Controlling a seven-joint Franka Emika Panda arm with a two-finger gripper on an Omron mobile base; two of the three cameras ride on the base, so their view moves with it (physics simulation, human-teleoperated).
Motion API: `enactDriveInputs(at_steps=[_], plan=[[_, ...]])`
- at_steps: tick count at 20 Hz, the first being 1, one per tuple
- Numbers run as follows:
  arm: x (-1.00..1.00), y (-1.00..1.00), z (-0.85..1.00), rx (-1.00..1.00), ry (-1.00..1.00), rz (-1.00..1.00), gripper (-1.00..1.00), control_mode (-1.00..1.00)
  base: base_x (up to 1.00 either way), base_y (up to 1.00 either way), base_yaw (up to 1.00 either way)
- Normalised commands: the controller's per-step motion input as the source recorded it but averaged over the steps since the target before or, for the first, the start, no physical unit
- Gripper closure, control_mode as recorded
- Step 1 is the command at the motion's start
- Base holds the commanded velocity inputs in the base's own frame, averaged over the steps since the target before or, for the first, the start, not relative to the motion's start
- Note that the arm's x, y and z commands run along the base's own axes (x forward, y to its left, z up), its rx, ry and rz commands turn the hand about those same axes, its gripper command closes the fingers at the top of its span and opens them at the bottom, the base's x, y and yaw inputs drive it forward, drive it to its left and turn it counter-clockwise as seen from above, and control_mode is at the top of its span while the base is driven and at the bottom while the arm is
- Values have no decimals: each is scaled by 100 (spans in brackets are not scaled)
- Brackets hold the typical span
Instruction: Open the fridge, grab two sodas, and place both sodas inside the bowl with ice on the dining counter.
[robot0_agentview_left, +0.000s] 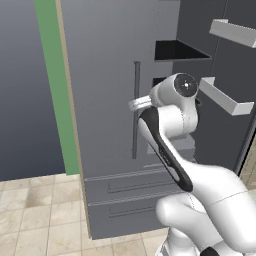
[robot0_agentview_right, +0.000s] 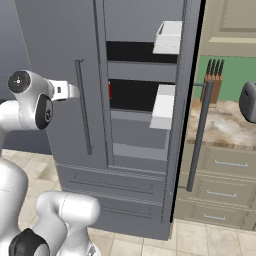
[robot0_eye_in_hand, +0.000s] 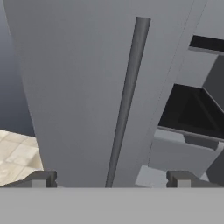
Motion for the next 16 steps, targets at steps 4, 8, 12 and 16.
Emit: enactDriveInputs(at_steps=[4, 8, 12, 16], plan=[[44, -5, 0, 0, 1, -9, -100, -100, 0, 0, 0], [43, -7, 0, 1, 2, -11, -100, -100, 0, 0, 0], [51, 0, 0, 4, 0, -5, -100, -100, 0, 0, 0], [54, 0, 0, 8, 0, 0, -100, -100, 0, 0, 0]])
